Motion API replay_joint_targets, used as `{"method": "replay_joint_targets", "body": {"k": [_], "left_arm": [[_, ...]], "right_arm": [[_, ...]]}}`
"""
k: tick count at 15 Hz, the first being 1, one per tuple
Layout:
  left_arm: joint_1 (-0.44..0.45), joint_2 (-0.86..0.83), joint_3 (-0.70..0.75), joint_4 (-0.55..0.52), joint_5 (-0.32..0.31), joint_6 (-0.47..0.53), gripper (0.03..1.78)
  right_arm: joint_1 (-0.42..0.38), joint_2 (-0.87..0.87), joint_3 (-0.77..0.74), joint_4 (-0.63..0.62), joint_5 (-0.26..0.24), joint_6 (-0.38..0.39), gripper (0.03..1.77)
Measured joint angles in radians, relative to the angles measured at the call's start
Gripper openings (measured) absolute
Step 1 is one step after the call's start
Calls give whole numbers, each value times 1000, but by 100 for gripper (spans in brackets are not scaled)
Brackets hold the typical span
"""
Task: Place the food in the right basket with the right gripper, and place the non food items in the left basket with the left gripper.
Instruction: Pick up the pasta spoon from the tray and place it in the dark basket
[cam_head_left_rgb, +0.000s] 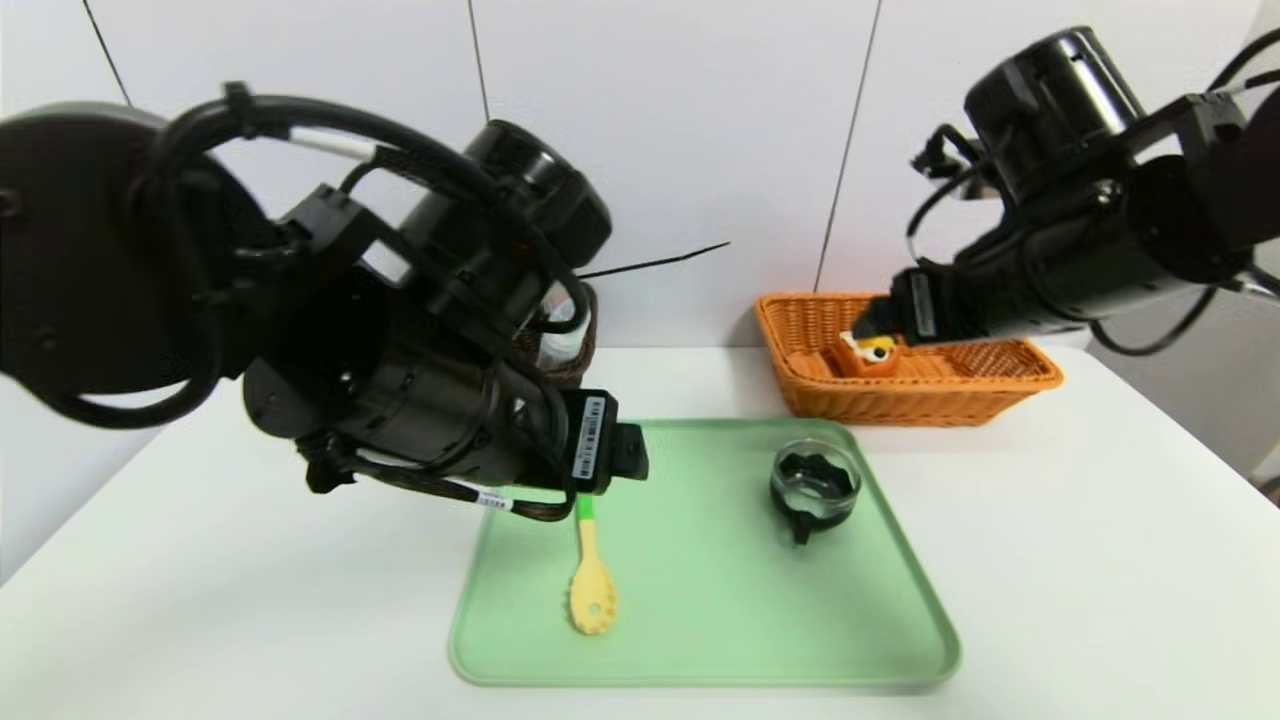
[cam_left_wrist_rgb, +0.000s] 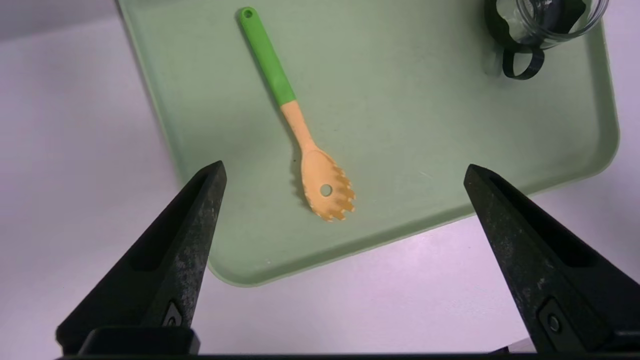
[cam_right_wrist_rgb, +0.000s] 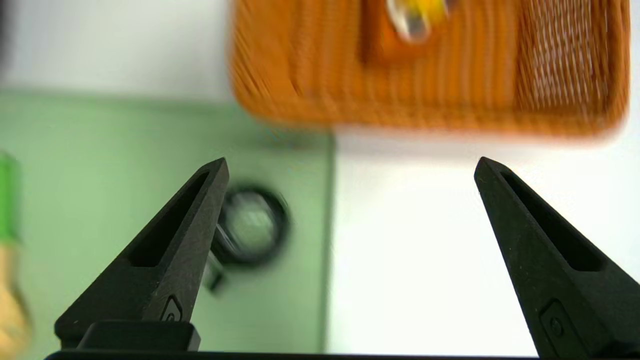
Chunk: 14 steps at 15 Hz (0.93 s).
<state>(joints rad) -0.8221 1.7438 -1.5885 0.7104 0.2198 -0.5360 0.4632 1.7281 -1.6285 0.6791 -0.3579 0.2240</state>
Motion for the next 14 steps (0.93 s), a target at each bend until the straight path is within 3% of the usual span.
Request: {"method": "replay_joint_targets", "body": {"k": [3,5,8,12,14], "left_arm": [[-1,135,-220,216,7,-47,169],[9,223,-327,301,2,-74,169],[45,320,-373,304,0,-103,169],[89,384,-380,296,5,-103,169],[100,397,-380,297,3,-101,169]], "right_arm": [[-69,-125,161,15,10,10,169],[-124,-184,227,-18,22,8,169],[-176,-264,294,-10,47,-14,169],[-210,-355,366,140,139,-28,169],[-217,-383,397,156,161,-26,169]]}}
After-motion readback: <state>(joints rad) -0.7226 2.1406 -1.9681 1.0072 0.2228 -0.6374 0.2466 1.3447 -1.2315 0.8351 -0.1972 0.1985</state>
